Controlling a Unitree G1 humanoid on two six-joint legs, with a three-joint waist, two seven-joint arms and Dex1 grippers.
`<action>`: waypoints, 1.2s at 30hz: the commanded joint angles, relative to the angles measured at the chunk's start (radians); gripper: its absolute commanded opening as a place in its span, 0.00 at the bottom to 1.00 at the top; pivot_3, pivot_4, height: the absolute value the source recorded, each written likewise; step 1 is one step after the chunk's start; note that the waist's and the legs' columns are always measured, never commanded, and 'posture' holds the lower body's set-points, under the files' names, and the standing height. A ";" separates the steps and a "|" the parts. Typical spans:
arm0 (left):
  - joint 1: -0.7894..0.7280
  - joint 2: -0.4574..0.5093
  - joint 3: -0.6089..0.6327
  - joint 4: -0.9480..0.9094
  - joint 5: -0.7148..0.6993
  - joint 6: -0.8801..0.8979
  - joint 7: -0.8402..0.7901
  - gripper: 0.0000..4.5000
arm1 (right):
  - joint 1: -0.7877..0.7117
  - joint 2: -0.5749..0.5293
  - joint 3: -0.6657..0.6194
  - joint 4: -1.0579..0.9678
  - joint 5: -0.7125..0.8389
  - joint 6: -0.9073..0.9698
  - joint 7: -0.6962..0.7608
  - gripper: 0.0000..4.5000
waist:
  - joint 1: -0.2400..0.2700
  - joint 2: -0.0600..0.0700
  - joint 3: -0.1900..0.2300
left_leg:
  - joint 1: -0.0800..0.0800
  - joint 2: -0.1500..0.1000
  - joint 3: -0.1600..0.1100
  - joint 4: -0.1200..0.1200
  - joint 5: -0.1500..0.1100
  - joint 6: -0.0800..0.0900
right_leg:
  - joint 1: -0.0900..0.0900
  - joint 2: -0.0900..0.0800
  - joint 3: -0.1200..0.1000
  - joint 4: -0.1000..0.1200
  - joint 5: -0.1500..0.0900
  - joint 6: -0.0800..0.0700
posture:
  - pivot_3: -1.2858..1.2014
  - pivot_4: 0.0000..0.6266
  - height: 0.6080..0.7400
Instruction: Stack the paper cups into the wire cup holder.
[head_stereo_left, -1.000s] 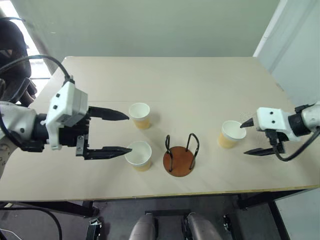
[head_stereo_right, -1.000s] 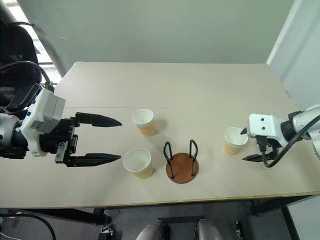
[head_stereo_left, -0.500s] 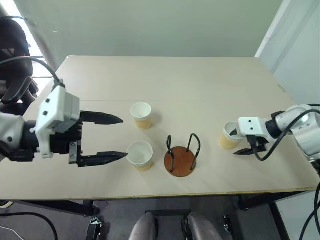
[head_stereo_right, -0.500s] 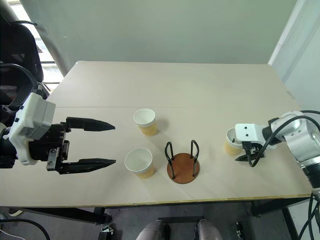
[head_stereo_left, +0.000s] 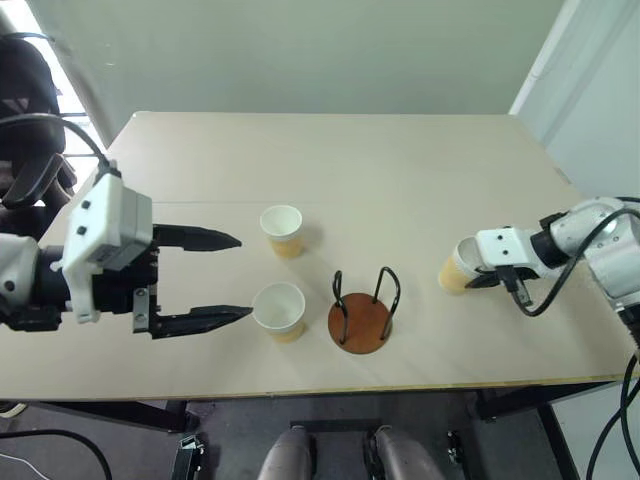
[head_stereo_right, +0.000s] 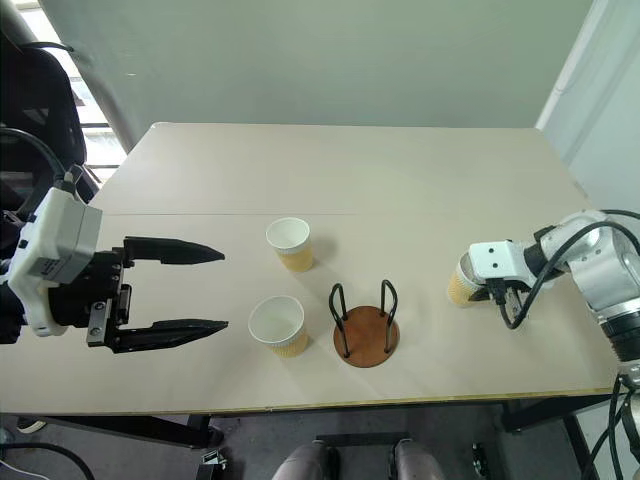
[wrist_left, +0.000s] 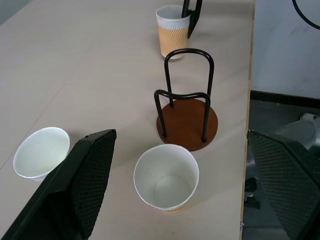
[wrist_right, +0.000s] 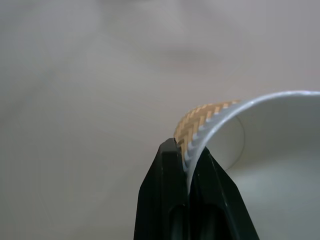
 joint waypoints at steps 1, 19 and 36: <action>-0.002 0.017 0.041 0.010 -0.005 -0.006 -0.010 1.00 | -0.141 -0.078 -0.087 -0.109 0.225 0.068 0.037 0.01 | 0.000 0.002 0.001 | 0.000 0.000 0.000 0.000 0.000 0.000 | 0.000 0.000 0.000 0.000 0.000 0.000 | 0.52 0.24 1.00; 0.008 0.017 -0.013 0.017 0.033 -0.045 -0.014 1.00 | -0.251 0.161 0.032 -0.401 0.361 0.302 0.004 0.01 | -0.004 -0.001 0.000 | 0.002 0.003 0.000 0.000 0.000 -0.003 | 0.000 0.004 0.000 0.001 -0.003 -0.007 | 0.52 0.24 1.00; 0.062 0.006 0.060 -0.050 -0.007 0.003 0.019 1.00 | -0.221 0.201 0.132 -0.372 0.266 0.181 0.037 0.01 | -0.007 -0.001 0.000 | 0.001 0.004 0.000 -0.001 0.000 -0.003 | -0.001 0.004 -0.001 0.001 -0.003 -0.008 | 0.52 0.24 1.00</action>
